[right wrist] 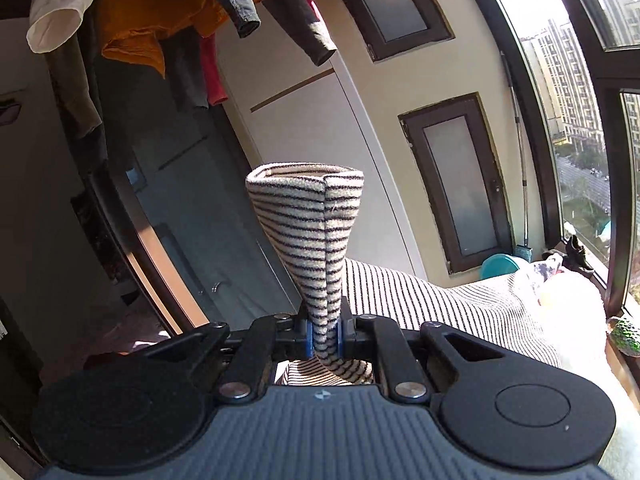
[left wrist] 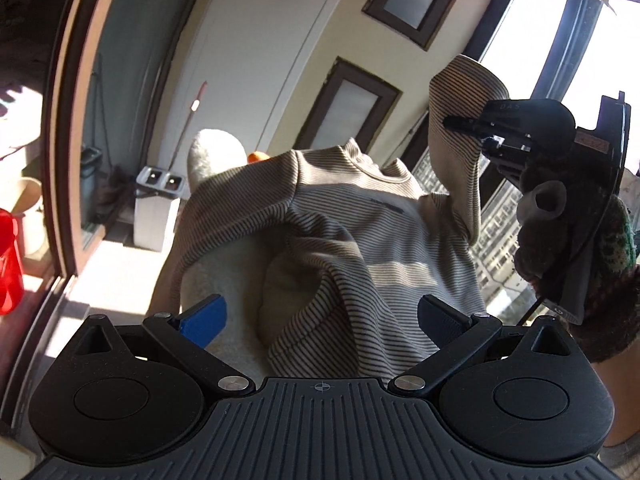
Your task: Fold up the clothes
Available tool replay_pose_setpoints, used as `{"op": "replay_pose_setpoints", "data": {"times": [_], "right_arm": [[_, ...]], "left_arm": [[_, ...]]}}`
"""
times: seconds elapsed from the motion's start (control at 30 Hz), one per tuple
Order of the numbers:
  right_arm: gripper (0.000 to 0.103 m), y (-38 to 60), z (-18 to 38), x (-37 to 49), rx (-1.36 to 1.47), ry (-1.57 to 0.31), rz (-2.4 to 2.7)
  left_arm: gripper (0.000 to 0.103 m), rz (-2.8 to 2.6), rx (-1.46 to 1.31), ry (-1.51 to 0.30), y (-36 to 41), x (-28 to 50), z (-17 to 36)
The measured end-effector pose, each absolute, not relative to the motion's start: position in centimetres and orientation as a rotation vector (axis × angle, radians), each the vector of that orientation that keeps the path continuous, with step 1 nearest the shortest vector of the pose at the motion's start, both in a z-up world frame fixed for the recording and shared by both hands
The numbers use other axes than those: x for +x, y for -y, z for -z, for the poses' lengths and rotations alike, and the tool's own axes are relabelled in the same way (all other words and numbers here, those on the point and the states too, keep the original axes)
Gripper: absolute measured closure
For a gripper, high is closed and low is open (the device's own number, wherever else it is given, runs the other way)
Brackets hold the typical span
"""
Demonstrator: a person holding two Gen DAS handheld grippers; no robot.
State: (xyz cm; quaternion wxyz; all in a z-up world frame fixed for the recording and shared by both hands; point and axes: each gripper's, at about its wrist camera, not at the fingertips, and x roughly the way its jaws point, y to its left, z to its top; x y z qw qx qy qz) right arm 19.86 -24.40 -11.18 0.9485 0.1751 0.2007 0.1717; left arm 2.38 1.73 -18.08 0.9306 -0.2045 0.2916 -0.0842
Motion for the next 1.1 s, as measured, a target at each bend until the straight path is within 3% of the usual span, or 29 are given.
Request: {"op": "replay_pose_setpoints", "data": {"times": [0.43,0.67,0.93,1.1], "right_arm": [[0.081,17.8,16.5,20.5,0.188,-0.543,-0.387],[0.050,19.1,17.4,18.8,0.152,-0.549,-0.440],[0.031,25.1,17.0,12.4,0.039,-0.393,-0.415],[0.027,29.1,18.6,10.2,0.077,-0.354,-0.355]], "left_arm": [[0.000,0.092,-0.588,-0.639,-6.2,3.3,20.4],[0.000,0.155,-0.636,-0.615,-6.3,6.1,20.9],[0.000,0.286,-0.651,-0.500,-3.7,11.8,20.1],[0.001,0.278,-0.578,-0.535,-1.0,16.4,19.7]]}}
